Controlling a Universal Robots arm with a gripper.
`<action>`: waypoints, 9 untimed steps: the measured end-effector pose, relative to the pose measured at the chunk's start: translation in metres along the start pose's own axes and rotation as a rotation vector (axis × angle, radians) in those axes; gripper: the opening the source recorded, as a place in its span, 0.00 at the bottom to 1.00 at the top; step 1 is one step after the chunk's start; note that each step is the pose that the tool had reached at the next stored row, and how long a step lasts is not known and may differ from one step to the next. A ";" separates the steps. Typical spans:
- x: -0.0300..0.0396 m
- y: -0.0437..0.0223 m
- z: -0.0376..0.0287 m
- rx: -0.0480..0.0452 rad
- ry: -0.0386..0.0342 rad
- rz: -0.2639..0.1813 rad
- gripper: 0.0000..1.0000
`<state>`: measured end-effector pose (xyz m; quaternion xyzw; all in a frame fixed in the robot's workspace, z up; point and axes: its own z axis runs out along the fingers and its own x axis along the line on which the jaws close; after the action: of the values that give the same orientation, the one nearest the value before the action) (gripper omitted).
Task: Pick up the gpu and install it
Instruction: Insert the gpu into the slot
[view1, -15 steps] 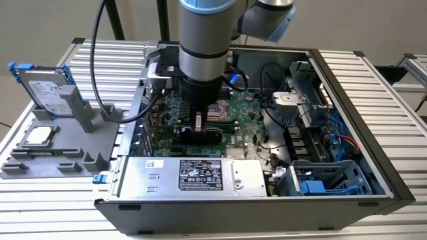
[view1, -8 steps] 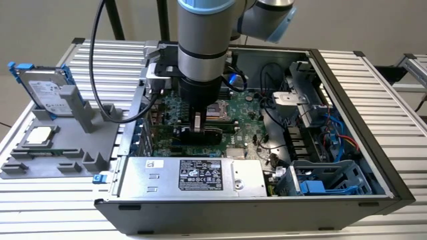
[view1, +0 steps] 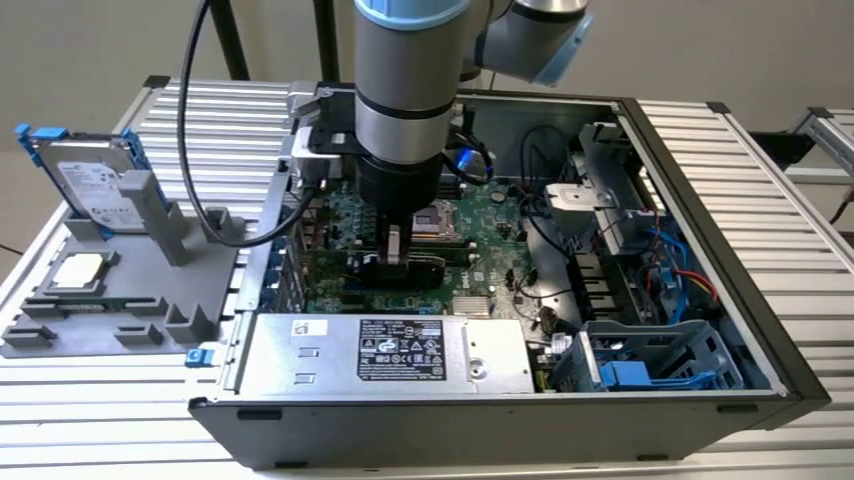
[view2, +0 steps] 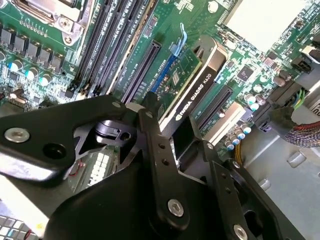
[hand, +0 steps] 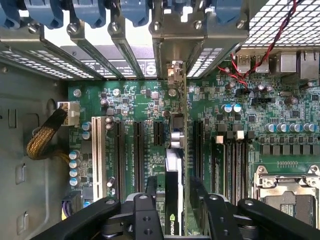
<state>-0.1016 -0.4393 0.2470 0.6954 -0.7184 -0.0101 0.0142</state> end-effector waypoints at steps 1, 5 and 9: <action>0.0001 0.0002 -0.0045 -0.0001 0.0001 0.000 1.00; 0.0001 0.0008 -0.0225 0.0001 -0.0002 0.000 1.00; 0.0002 0.0014 -0.0314 0.0000 -0.0056 0.000 1.00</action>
<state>-0.1019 -0.4393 0.2784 0.6955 -0.7183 -0.0120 0.0122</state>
